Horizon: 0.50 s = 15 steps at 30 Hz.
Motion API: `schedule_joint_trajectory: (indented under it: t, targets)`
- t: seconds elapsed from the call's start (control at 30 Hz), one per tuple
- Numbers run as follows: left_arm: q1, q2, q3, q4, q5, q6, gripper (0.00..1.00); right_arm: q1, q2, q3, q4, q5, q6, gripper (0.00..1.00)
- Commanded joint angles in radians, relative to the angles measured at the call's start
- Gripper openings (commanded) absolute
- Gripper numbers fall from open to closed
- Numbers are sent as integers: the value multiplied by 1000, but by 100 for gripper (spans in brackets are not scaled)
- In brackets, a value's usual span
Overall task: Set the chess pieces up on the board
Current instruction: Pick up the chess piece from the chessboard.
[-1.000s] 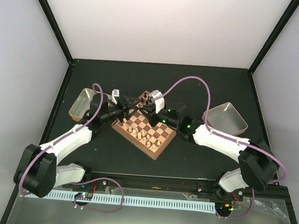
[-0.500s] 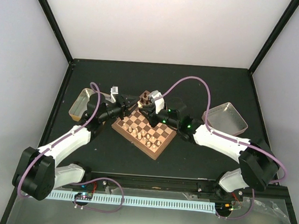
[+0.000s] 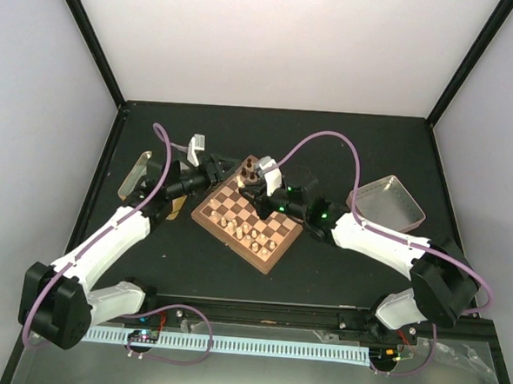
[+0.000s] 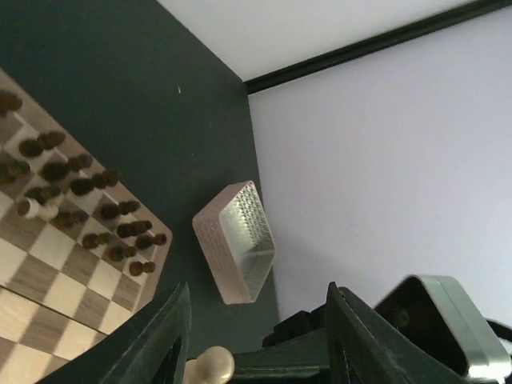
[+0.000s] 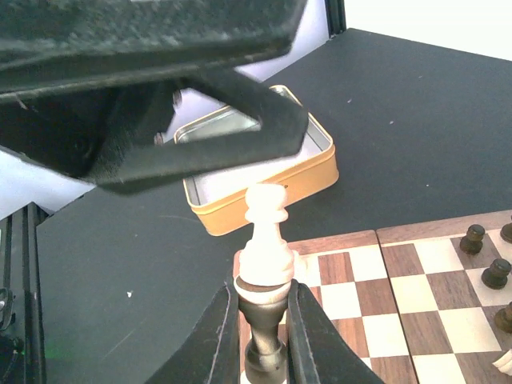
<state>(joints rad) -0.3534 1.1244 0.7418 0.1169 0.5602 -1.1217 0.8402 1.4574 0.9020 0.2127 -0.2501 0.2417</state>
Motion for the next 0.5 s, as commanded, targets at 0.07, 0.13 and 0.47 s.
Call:
schedule_joint_trajectory:
  t: [0.07, 0.13, 0.47]
  targets:
    - [7, 2, 143, -327, -7, 429, 44, -1, 4, 47, -54, -26, -35, 8]
    - [7, 19, 169, -391, 4, 487, 43, -2, 4, 51, -65, -30, -43, 8]
    - [9, 85, 275, -553, 108, 623, 40, -2, 9, 54, -80, -38, -69, 7]
